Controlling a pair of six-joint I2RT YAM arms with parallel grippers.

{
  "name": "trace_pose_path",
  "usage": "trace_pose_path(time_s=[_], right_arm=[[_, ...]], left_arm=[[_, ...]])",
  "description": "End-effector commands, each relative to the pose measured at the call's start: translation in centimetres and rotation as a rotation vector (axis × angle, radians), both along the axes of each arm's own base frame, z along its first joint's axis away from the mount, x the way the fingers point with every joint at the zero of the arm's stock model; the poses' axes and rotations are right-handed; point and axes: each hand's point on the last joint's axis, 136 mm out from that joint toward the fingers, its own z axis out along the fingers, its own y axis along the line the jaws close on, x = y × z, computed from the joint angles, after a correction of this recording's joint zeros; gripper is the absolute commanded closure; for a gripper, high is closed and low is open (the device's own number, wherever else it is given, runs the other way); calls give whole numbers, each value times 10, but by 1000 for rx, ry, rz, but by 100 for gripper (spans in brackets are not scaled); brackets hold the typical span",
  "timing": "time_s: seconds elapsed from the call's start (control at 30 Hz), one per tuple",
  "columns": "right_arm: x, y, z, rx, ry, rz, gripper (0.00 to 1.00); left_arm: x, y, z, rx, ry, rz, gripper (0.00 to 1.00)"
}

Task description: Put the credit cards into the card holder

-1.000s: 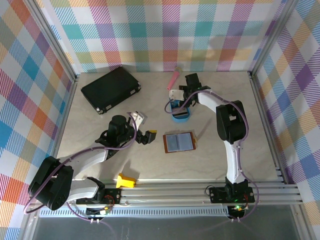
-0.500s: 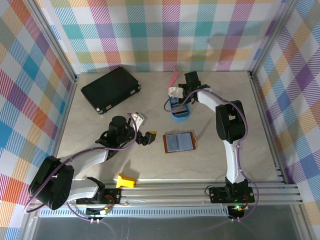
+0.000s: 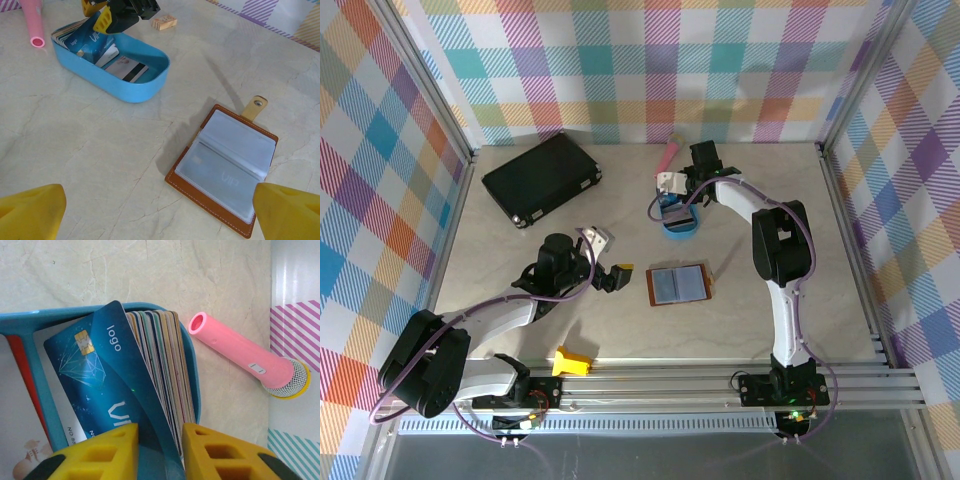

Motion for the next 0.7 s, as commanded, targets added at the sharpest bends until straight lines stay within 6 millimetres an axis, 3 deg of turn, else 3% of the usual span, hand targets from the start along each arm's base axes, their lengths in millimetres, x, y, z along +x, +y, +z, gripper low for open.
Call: trace_pose_path(time_s=[0.0, 0.3, 0.67], right_arm=[[3, 5, 11, 11, -15, 4, 78], [-3, 3, 17, 11, 2, 1, 93], [-21, 5, 18, 32, 67, 23, 100]], left_arm=[[0, 1, 0, -1, -29, -7, 4], [0, 0, 1, -3, -27, -13, 4], [-1, 0, 6, -10, -38, -16, 4]])
